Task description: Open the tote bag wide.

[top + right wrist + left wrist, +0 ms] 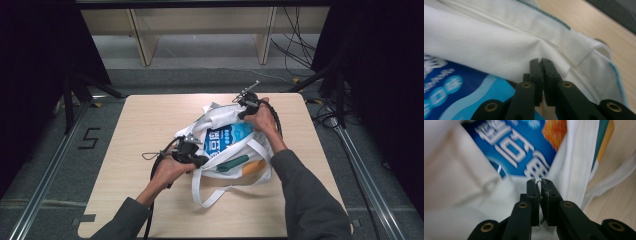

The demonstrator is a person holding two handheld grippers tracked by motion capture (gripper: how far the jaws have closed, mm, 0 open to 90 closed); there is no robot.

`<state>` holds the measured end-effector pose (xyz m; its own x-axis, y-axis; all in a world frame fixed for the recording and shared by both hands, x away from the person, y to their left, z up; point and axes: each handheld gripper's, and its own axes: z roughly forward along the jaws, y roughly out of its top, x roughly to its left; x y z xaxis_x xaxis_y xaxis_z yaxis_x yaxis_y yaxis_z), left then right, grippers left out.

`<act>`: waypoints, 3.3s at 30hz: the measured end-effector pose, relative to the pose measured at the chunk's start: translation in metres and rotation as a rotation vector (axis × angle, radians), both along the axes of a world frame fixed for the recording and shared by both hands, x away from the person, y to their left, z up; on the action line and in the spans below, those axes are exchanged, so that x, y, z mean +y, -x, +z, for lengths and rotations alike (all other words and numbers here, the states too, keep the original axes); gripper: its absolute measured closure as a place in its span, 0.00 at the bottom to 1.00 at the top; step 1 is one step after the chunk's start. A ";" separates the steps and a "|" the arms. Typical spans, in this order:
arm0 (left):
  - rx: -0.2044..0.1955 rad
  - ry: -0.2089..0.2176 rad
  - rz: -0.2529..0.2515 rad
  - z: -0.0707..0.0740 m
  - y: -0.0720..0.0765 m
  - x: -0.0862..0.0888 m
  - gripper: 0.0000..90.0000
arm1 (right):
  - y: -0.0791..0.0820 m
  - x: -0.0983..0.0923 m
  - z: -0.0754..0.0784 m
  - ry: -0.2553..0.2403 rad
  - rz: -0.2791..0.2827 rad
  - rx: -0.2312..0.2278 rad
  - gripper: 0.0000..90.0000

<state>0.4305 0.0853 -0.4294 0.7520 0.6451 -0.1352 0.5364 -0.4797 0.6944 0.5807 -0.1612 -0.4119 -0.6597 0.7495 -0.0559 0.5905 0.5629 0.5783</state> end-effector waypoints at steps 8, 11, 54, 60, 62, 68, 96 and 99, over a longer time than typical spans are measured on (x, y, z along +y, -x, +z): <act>-0.028 -0.056 0.072 0.031 -0.066 -0.028 0.92 | 0.058 -0.013 0.024 -0.007 0.173 -0.004 1.00; 0.010 -0.103 0.131 0.023 -0.098 -0.037 0.93 | 0.077 -0.025 0.017 0.051 0.226 0.023 1.00; -0.011 -0.111 0.099 0.007 -0.050 0.027 0.91 | 0.059 -0.055 0.016 -0.085 0.118 -0.038 1.00; -0.007 -0.106 0.048 -0.004 -0.019 0.036 0.93 | 0.130 -0.059 0.008 -0.076 0.287 -0.001 1.00; -0.005 -0.115 0.028 -0.006 -0.016 0.035 0.94 | 0.149 -0.060 -0.007 -0.022 0.310 0.051 1.00; -0.021 -0.063 0.058 0.006 -0.022 0.026 0.91 | 0.154 -0.058 0.009 -0.086 0.289 -0.030 1.00; -0.061 -0.040 0.281 -0.004 -0.080 0.059 0.92 | 0.137 -0.062 -0.001 -0.019 0.222 -0.019 1.00; 0.042 0.064 0.371 -0.027 -0.090 0.072 0.93 | 0.150 -0.076 -0.013 -0.022 0.215 -0.011 1.00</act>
<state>0.5208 0.1574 -0.4562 0.4621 0.8617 -0.2097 0.6940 -0.2041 0.6904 0.4306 -0.2375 -0.4248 -0.8038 0.5929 -0.0491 0.4517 0.6620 0.5981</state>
